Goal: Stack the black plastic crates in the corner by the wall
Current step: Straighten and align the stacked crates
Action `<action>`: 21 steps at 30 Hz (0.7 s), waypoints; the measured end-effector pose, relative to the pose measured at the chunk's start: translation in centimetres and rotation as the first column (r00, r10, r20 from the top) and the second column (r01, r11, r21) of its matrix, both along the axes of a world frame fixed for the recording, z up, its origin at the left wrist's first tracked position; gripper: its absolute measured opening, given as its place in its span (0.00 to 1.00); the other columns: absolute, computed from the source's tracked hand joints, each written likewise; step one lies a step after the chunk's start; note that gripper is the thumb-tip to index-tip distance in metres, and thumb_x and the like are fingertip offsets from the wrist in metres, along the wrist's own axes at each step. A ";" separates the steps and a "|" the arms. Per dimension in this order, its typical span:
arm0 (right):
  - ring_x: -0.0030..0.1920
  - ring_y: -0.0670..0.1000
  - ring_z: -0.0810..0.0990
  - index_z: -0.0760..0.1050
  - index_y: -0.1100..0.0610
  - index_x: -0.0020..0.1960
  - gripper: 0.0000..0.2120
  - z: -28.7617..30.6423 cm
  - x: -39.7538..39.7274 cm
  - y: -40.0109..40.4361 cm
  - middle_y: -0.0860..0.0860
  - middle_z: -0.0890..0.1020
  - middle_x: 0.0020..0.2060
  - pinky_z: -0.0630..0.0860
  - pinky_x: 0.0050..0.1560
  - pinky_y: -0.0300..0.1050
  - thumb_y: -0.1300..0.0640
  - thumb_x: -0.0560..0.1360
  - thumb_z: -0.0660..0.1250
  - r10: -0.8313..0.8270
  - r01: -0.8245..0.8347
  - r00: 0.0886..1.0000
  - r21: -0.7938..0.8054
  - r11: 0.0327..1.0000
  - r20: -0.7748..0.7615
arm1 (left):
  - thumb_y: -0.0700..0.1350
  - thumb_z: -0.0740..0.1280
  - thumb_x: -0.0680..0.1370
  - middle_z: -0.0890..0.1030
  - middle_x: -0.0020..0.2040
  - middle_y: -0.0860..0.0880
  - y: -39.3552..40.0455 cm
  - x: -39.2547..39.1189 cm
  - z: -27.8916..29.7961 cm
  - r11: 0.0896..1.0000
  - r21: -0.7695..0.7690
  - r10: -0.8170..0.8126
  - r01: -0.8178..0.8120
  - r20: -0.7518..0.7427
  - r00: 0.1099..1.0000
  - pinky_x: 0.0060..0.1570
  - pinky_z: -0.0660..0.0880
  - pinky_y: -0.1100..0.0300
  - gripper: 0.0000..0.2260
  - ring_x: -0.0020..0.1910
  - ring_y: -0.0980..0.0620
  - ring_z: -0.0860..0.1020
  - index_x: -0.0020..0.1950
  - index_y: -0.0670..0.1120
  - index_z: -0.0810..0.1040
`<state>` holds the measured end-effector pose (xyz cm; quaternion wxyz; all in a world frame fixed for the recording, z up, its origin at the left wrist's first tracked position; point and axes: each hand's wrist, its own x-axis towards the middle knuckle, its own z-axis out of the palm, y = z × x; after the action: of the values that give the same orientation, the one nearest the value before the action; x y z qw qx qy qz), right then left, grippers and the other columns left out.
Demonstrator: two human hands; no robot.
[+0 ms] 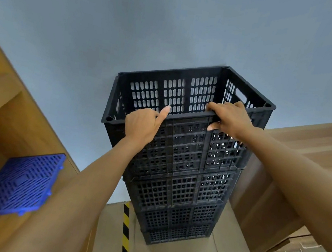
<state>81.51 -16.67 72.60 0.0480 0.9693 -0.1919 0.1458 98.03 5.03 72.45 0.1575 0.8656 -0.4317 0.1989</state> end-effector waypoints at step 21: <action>0.67 0.58 0.70 0.58 0.51 0.73 0.34 0.7 -2.4 1.5 0.53 0.72 0.66 0.60 0.72 0.57 0.42 0.73 0.68 -0.084 0.091 0.987 0.039 0.995 -0.139 | 0.69 0.41 0.78 0.72 0.30 0.48 0.1 -1.4 2.1 0.993 0.120 0.025 0.003 -0.229 0.973 0.41 0.69 0.54 0.32 0.32 0.45 0.76 0.30 0.47 0.63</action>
<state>79.12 -15.13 73.29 0.0457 0.9685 -0.2338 0.0721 96.61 5.16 74.50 0.1533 0.8930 -0.4168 0.0722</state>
